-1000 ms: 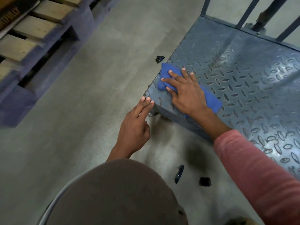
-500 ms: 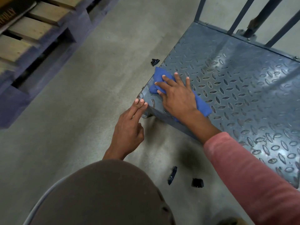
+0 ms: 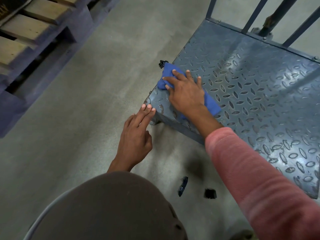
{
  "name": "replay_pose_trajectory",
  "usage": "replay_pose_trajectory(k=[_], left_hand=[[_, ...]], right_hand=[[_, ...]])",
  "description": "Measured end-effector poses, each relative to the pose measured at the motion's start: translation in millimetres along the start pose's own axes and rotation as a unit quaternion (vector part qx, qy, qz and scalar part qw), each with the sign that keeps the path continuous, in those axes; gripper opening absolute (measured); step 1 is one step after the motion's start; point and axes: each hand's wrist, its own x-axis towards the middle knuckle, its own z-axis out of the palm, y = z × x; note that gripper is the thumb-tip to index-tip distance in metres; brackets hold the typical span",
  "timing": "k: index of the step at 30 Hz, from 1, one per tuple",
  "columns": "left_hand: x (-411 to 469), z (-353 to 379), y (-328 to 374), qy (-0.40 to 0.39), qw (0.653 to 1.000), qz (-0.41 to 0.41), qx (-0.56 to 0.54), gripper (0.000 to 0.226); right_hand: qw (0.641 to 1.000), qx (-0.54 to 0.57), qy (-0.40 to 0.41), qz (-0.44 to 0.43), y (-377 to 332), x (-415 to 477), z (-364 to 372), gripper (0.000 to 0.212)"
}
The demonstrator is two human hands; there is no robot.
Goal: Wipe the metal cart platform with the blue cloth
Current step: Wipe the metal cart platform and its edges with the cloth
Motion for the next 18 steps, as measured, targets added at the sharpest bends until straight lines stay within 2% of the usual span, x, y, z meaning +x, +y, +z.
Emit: replay_pose_trajectory(k=[3,8,10,13,14,16,18], left_hand=[[0.6,-0.9,-0.6,0.0,1.0,0.003,0.003,0.085],[0.0,-1.9,0.0,-0.004,1.0,0.003,0.0,0.085],[0.3,-3.1,-1.2,-0.006,1.0,0.003,0.003,0.084],[1.1,-4.7,-4.2,-0.013,1.0,0.011,0.011,0.084],[1.3,-5.0,-4.9,-0.015,1.0,0.014,0.013,0.084],[1.4,-4.8,-5.5,-0.015,1.0,0.016,0.014,0.085],[1.6,-3.6,-4.5,-0.008,1.0,0.015,0.01,0.085]], right_hand=[[0.998,0.054,-0.003,-0.028,2.5,2.1,7.9,0.043],[0.981,0.101,-0.013,-0.164,25.7,-43.0,10.5,0.046],[0.988,0.103,0.019,-0.114,45.9,-52.3,8.8,0.047],[0.988,0.114,0.073,0.073,69.5,-46.0,4.9,0.053],[0.986,0.108,0.077,0.106,69.5,-43.5,4.4,0.055],[0.989,0.094,0.067,0.091,58.2,-45.5,5.5,0.055],[0.994,0.1,0.051,0.016,40.2,-55.4,8.2,0.052]])
